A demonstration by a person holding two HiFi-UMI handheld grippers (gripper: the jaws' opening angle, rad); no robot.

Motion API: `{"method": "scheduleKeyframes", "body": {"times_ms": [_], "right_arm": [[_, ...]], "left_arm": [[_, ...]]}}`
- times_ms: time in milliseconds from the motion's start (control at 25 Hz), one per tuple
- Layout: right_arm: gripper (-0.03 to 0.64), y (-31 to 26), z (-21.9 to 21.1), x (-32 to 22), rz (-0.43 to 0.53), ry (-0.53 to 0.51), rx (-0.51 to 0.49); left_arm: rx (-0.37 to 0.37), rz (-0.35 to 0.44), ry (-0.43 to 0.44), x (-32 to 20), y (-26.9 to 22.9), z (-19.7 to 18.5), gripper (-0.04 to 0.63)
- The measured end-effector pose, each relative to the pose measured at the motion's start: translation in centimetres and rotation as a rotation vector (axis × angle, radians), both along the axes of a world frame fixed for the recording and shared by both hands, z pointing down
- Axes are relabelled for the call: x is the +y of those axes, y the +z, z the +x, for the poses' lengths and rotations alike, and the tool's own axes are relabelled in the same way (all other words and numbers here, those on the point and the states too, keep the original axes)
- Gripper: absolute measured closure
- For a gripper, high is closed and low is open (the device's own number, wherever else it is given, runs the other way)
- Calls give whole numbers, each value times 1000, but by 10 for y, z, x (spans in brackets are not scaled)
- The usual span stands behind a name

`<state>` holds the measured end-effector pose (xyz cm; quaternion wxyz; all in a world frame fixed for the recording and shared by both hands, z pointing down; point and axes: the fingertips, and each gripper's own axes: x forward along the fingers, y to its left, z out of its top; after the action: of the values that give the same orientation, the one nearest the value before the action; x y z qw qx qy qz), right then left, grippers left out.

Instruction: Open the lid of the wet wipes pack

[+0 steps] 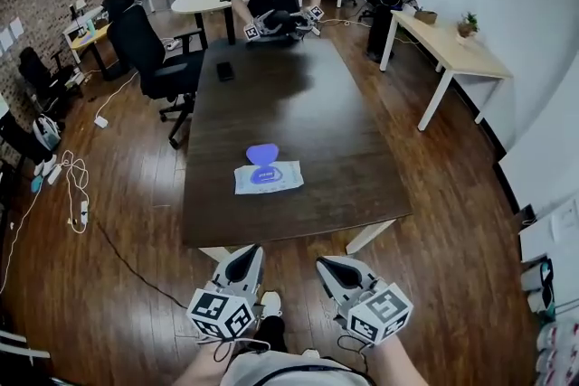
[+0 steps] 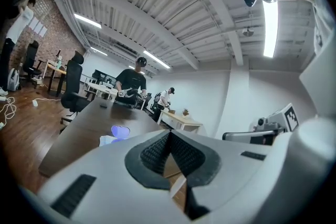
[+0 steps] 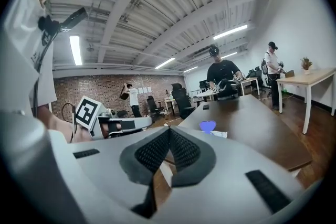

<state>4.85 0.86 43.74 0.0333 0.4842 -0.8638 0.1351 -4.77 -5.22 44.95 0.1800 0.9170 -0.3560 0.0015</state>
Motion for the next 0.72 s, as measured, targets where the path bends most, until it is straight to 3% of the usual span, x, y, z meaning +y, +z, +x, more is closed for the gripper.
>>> {"method": "scheduleKeyframes", "body": {"times_ms": [400,720], "right_arm": [[609,6,29,150,-9,1,-105],[609,-18,46,192,54,10,-162]], "left_arm": [[-21,24,1,144,-12,34,594],[-50,87,-11,189,-48,37,594]]}}
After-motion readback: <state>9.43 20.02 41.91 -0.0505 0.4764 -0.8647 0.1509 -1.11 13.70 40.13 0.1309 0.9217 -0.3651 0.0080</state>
